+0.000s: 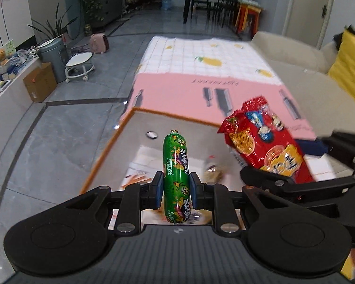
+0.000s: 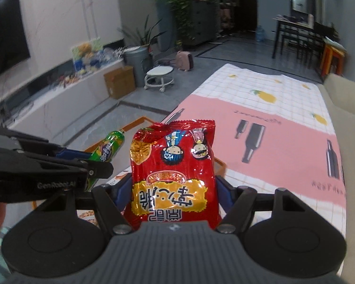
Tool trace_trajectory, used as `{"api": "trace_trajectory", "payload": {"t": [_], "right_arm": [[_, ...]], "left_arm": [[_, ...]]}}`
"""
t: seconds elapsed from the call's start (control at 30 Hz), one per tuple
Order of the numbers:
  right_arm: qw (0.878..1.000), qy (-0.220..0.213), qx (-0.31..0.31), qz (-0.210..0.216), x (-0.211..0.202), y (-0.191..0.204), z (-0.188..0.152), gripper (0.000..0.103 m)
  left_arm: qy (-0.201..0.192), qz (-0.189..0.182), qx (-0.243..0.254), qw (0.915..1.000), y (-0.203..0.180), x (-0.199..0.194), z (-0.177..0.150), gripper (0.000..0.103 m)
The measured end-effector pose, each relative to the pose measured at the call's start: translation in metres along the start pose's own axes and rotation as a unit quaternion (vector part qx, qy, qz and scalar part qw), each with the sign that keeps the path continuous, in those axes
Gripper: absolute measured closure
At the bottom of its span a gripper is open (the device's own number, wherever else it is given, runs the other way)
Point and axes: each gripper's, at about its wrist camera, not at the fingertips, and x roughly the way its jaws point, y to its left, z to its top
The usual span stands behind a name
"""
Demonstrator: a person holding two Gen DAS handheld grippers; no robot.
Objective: Organize snacks
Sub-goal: 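Carry both snacks over the orange box and open both tools to drop them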
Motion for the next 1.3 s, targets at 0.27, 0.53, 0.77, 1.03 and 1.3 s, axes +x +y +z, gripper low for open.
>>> {"api": "trace_trajectory", "payload": {"t": [0.27,0.53,0.77,1.03,1.3], "right_arm": [[0.994,0.045,-0.095,-0.024,0.058,0.02,0.011,0.034],[0.977,0.08,-0.194,-0.04,0.101,0.028,0.003,0.034],[0.966,0.09,-0.239,-0.039,0.122,0.034,-0.004,0.034],[0.962,0.099,-0.253,-0.038,0.135,0.039,-0.006,0.033],[0.96,0.101,-0.258,-0.028,0.134,0.04,-0.009,0.031]], "left_arm": [[0.058,0.032,0.027,0.9975,0.02,0.044,-0.003,0.079],[0.094,0.043,0.065,0.9925,0.023,0.072,-0.012,0.079],[0.114,0.047,0.082,0.9889,0.019,0.087,-0.015,0.079],[0.138,0.057,0.079,0.9857,0.021,0.102,-0.016,0.078],[0.13,0.062,0.084,0.986,0.02,0.097,-0.014,0.078]]}}
